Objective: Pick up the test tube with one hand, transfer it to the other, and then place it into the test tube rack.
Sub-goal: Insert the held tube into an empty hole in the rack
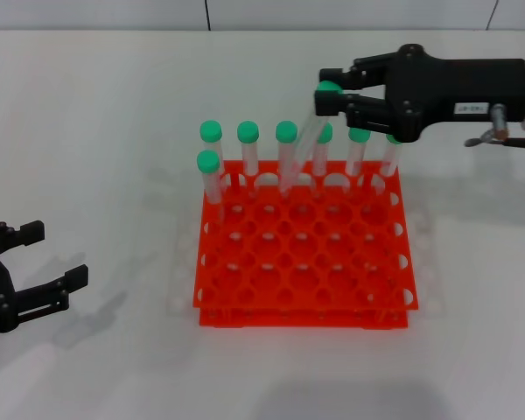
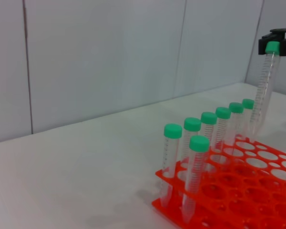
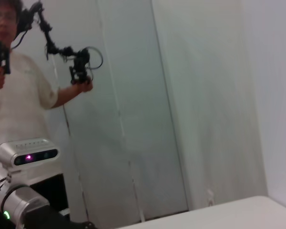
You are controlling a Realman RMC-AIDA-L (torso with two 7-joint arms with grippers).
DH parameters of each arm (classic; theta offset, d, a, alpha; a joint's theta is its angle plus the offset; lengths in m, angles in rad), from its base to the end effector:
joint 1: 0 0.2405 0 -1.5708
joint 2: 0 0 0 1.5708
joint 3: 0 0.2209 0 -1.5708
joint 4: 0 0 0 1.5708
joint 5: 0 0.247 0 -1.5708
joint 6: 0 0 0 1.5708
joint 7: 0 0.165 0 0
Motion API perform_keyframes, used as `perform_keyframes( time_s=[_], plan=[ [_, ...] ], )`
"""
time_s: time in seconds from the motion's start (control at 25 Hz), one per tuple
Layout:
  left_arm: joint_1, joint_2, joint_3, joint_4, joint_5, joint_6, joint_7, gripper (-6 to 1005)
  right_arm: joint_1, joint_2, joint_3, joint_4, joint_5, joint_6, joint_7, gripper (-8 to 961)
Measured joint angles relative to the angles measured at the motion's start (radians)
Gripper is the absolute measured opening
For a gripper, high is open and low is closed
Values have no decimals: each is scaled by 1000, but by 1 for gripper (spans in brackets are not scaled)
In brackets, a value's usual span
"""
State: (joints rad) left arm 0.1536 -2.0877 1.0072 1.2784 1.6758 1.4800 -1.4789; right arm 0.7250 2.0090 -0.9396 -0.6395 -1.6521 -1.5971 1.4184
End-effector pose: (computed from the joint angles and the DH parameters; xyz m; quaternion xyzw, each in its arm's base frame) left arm -0.3107 0.2506 0.0800 -0.9036 -0.2558 -0.1903 0.2862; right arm 0.1340 0.3929 0.0122 -0.9400 0.0891 0.3240 0.0586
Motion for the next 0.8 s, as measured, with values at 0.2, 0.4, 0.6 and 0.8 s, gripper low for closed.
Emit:
perform_keyframes(
  time_s=[0.2,0.4,0.6,0.8],
  plan=[
    [-24,2,-10,-28,7,2,15,879,41,5,-88,-8,6,74,25,323],
    [-59,5,-14,-42,20,-4,11,879,67,15,-156,-7,27,154,34,328],
    [-100,6,-46,-67,34,2,10,879,70,15,-227,1,96,221,39,333],
    [-122,6,-48,-70,44,-2,4,878,78,16,-276,-4,99,268,59,339]
  ],
)
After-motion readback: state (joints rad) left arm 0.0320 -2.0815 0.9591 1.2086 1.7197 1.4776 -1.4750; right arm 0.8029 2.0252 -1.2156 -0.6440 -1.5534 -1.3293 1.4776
